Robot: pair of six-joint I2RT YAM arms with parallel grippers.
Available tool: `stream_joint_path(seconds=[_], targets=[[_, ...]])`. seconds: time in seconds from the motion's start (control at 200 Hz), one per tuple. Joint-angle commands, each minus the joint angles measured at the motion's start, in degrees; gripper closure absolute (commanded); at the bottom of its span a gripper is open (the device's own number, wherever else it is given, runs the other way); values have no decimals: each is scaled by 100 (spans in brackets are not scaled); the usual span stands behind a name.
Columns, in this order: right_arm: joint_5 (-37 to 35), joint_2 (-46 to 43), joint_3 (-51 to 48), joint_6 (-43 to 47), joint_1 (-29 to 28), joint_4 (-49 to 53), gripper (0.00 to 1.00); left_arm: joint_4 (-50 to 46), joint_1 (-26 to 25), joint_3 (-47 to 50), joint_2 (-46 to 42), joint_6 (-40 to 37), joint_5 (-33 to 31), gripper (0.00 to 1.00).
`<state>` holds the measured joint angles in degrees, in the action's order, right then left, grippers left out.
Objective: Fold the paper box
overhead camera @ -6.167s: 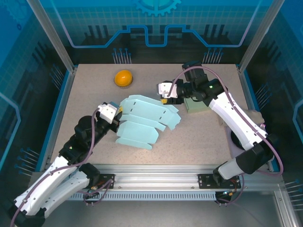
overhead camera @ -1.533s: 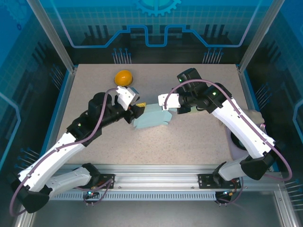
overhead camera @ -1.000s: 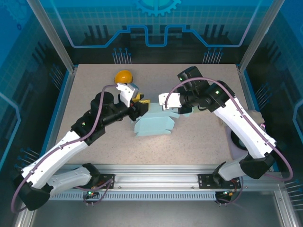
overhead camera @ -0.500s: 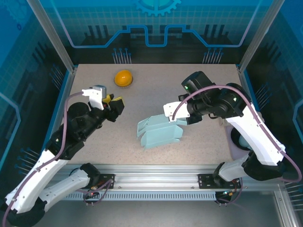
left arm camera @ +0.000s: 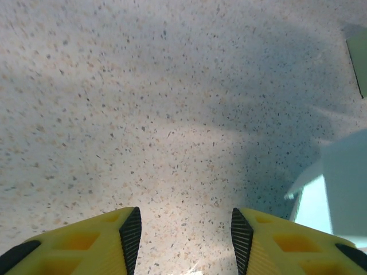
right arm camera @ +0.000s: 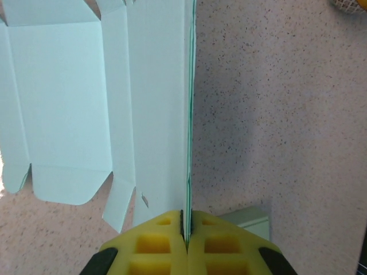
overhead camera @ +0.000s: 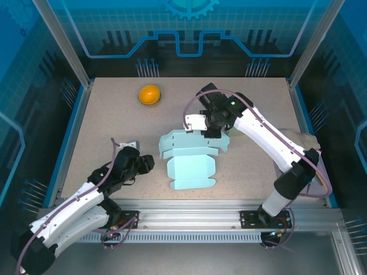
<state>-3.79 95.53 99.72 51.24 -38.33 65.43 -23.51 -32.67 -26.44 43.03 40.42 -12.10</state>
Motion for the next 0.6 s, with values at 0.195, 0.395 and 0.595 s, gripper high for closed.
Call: stream_joint_path(seconds=[0.195, 0.395, 0.595], targets=[[1016, 509, -288, -54, 549, -587, 100, 1532, 29, 334, 825, 213, 253, 51], [1176, 592, -683, 17, 633, -802, 100, 1709, 39, 240, 1325, 31, -144, 51], [1277, 683, -822, 26, 737, -947, 100, 1999, 69, 147, 1868, -70, -101, 51]])
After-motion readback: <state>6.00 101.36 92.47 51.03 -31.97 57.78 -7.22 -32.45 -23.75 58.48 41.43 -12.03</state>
